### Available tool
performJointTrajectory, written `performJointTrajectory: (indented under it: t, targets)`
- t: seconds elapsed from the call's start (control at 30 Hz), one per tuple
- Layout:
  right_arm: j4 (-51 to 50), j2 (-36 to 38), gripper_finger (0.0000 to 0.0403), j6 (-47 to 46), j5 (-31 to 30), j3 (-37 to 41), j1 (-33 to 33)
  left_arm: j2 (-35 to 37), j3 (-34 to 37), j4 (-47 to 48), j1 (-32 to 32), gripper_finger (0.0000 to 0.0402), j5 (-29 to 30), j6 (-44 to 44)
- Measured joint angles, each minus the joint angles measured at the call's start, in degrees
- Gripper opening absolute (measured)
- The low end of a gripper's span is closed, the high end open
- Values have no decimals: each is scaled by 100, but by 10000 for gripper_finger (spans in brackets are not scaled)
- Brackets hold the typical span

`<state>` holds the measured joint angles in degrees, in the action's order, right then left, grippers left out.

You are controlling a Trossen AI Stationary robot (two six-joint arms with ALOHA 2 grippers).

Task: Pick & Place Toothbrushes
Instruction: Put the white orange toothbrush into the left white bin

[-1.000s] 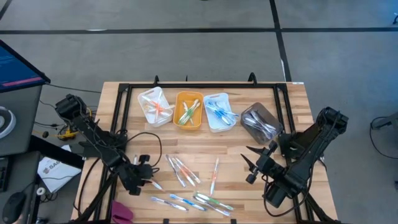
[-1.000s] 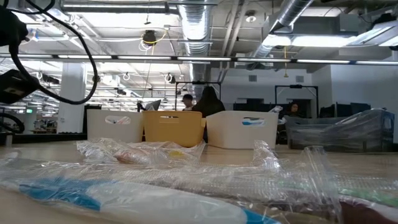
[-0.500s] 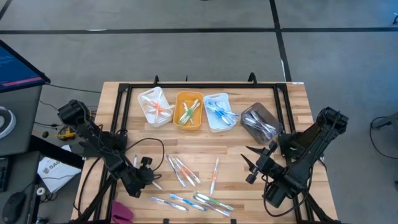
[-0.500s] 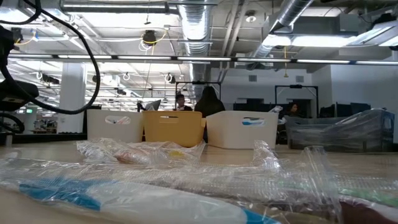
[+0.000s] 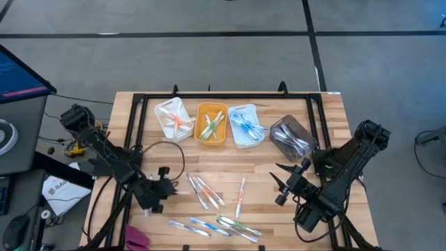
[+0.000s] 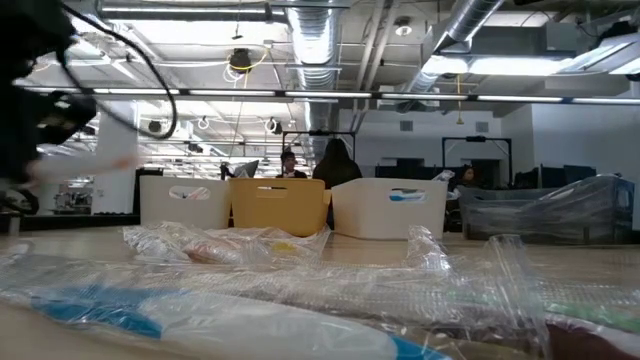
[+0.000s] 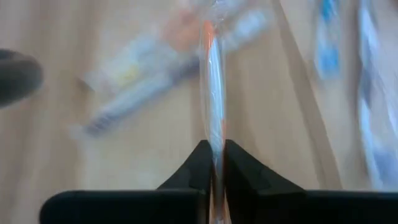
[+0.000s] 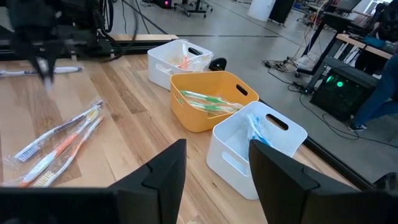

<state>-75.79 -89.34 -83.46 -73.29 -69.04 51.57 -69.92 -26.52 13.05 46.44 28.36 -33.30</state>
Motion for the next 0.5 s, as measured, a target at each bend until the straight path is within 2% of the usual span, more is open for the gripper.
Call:
performJointTrajectory:
  t: [0.17,0.4,0.5]
  targets:
    - [1,0,169,0,0,0,-26,762,-41,1,-538,14,1250,-13]
    - [2,0,166,0,2,0,-109,2231,-308,-61,-1585,14,3676,-150]
    - [1,0,167,0,0,0,-114,2824,-332,-85,-2177,15,4260,-151]
